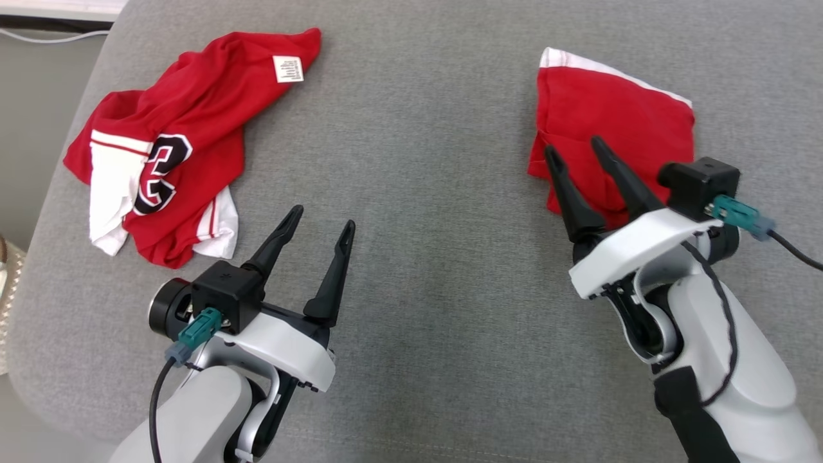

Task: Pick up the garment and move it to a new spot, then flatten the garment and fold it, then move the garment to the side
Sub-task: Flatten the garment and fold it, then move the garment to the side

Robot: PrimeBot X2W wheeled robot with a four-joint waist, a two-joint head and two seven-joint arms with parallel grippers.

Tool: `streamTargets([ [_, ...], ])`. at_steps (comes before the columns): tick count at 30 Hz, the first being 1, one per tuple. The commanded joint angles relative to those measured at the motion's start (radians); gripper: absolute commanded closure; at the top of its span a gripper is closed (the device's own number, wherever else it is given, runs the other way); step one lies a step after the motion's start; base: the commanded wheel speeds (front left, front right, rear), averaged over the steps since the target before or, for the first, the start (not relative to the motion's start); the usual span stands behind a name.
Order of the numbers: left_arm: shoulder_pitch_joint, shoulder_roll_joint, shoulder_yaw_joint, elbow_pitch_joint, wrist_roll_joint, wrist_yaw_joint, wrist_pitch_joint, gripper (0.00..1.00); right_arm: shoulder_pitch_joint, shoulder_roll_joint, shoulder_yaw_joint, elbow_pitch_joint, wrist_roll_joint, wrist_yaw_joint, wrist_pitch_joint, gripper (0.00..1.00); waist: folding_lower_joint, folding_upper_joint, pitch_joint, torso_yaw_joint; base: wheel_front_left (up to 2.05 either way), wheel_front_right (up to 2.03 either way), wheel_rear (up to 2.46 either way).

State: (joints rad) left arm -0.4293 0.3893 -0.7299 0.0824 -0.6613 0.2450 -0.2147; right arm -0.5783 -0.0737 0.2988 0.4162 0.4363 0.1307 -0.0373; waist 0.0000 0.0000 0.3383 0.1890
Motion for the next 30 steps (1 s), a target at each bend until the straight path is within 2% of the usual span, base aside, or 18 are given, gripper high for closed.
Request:
streamTargets([
  [1, -0.004, 0.038, 0.045, -0.025, -0.001, 0.013, -0.007, 0.0, 0.041, -0.009, 0.01, -0.069, 0.022, 0.0, -0.033, 0.0, 0.0, 0.0, -0.011, -0.022, 0.0, 0.0, 0.0],
  [7, 0.009, 0.057, 0.057, -0.039, -0.006, 0.027, -0.003, 0.0, 0.128, -0.047, -0.057, -0.168, 0.049, 0.0, -0.087, 0.0, 0.0, 0.0, -0.026, -0.056, 0.0, 0.0, 0.0],
  [11, 0.026, 0.075, 0.066, -0.052, -0.008, 0.043, 0.0, 0.0, 0.203, -0.07, -0.157, -0.22, 0.005, 0.0, -0.123, 0.0, 0.0, 0.0, -0.036, -0.082, 0.0, 0.0, 0.0],
  [17, 0.053, 0.099, 0.082, -0.069, -0.018, 0.066, 0.007, 0.0, 0.304, -0.063, -0.275, -0.248, -0.076, 0.0, -0.131, 0.0, 0.0, 0.0, -0.049, -0.105, 0.0, 0.0, 0.0],
  [30, 0.094, 0.128, 0.108, -0.1, -0.038, 0.102, 0.01, 0.0, 0.356, -0.033, -0.301, -0.232, -0.107, 0.0, -0.141, 0.0, 0.0, 0.0, -0.065, -0.122, 0.0, 0.0, 0.0],
])
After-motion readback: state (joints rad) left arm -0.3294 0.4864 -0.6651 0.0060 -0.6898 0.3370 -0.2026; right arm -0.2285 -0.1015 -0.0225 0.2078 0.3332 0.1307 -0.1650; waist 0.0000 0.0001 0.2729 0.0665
